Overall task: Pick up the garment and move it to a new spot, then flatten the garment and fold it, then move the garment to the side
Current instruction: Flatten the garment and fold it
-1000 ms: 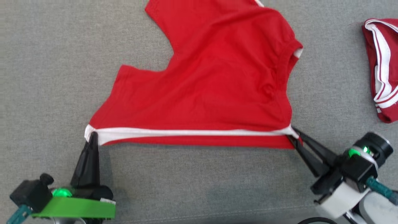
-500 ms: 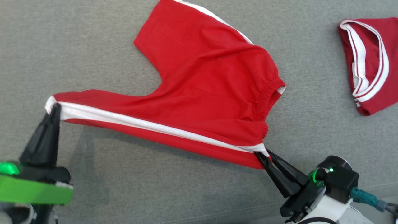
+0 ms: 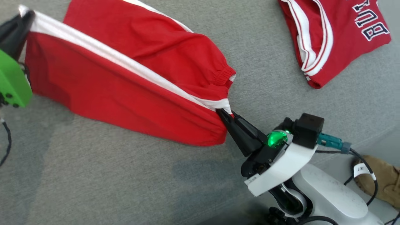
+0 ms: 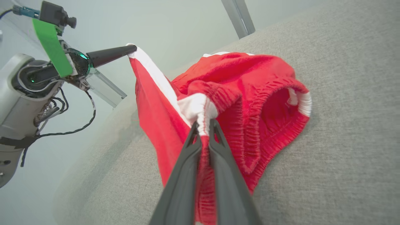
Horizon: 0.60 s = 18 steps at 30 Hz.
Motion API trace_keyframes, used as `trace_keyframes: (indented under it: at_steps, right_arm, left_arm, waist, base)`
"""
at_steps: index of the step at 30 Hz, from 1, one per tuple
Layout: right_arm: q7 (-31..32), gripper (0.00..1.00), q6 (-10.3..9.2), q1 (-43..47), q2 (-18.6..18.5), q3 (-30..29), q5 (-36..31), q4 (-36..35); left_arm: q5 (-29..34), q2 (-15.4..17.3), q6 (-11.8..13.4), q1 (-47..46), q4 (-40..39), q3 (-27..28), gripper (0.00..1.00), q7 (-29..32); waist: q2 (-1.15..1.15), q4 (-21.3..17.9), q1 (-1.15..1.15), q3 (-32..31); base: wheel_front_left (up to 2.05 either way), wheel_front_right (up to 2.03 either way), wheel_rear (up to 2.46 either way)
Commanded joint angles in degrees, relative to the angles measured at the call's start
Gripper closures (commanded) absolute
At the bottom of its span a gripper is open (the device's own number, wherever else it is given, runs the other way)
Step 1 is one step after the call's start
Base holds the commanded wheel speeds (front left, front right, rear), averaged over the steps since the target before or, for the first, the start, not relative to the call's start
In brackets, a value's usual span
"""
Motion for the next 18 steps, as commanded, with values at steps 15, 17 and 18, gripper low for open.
trace_keyframes:
  at_steps: [15,17,18]
  right_arm:
    - [0.00,1.00,-0.04,-8.23,0.49,-0.03,13.21,1.07]
    - [0.00,1.00,-0.04,-8.56,1.13,0.37,14.08,2.13]
    - [0.00,1.00,-0.04,-8.72,1.48,0.46,14.44,2.53]
  left_arm:
    - [7.36,-2.74,-4.38,-21.15,14.13,-11.46,1.00,11.91]
    - [8.27,-3.71,-4.33,-22.30,16.62,-12.22,1.00,11.26]
    - [8.77,-3.97,-4.34,-22.81,17.84,-12.51,1.00,10.96]
  waist:
    - [0.00,-8.21,0.00,4.09]
    - [0.00,-8.48,0.00,4.29]
    - [0.00,-8.64,0.00,4.38]
  base:
    - [0.00,0.00,0.00]
    - [0.00,0.00,0.00]
    - [0.00,0.00,0.00]
